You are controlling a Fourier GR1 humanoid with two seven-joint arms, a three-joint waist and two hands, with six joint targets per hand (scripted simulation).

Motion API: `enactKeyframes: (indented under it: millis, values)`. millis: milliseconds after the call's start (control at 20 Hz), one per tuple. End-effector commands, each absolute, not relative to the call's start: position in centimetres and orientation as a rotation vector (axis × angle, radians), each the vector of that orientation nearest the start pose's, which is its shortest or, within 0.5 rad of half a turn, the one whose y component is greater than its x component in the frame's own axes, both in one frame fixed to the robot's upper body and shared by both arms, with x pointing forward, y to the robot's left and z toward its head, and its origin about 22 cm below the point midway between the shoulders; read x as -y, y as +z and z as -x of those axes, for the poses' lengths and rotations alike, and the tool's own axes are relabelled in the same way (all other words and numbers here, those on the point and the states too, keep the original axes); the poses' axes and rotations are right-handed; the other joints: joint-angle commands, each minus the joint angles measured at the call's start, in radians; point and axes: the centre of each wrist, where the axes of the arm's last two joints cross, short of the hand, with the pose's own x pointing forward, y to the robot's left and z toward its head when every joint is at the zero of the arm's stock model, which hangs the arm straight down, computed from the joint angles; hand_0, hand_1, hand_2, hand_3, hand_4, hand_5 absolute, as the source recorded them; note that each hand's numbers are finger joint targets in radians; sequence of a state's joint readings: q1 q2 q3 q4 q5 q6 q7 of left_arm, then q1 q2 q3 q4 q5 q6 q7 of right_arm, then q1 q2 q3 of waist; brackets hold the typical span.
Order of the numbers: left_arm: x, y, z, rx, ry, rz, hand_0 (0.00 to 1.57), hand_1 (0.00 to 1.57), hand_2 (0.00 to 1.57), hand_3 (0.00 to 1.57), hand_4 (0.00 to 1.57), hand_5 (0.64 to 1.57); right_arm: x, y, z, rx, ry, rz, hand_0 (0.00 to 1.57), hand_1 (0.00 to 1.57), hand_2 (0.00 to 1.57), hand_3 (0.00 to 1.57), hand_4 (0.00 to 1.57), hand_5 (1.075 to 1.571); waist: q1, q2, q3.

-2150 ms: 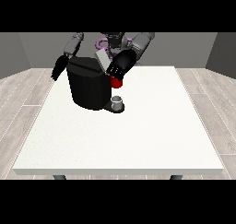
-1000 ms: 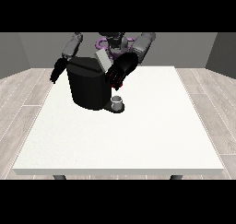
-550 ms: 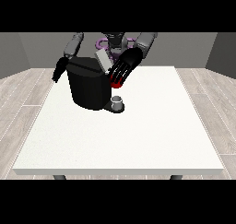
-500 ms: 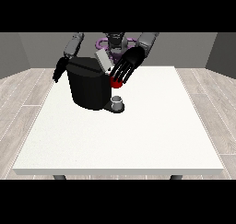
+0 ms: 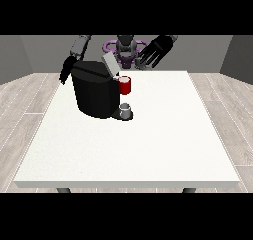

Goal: Insert the coffee pod into the coffee machine and close the lid

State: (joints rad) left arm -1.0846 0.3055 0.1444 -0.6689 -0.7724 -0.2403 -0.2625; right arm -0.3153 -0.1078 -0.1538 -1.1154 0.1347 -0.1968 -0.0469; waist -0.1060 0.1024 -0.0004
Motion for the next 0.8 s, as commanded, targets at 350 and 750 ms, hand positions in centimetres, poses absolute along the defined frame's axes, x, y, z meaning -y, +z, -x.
enactKeyframes:
  millis: [350, 750]
  values:
    - [-21.9, -2.9, -38.1, 1.528, -0.405, 0.127, 0.0, 0.0, 0.0, 0.0, 0.39, 1.571, 29.1, -7.6, -25.1, 1.25, -0.066, 0.416, 0.0, 0.0, 0.0, 0.0, 0.0, 1.571, 0.189, -0.324, -0.0008]
    - [-22.9, -7.0, -34.4, 1.409, -0.337, 0.089, 0.0, 0.0, 0.0, 0.0, 0.39, 1.571, 25.1, -2.3, -28.6, 1.438, 0.054, 0.165, 0.0, 0.0, 0.0, 0.0, 0.0, 1.571, 0.169, -0.401, -0.0001]
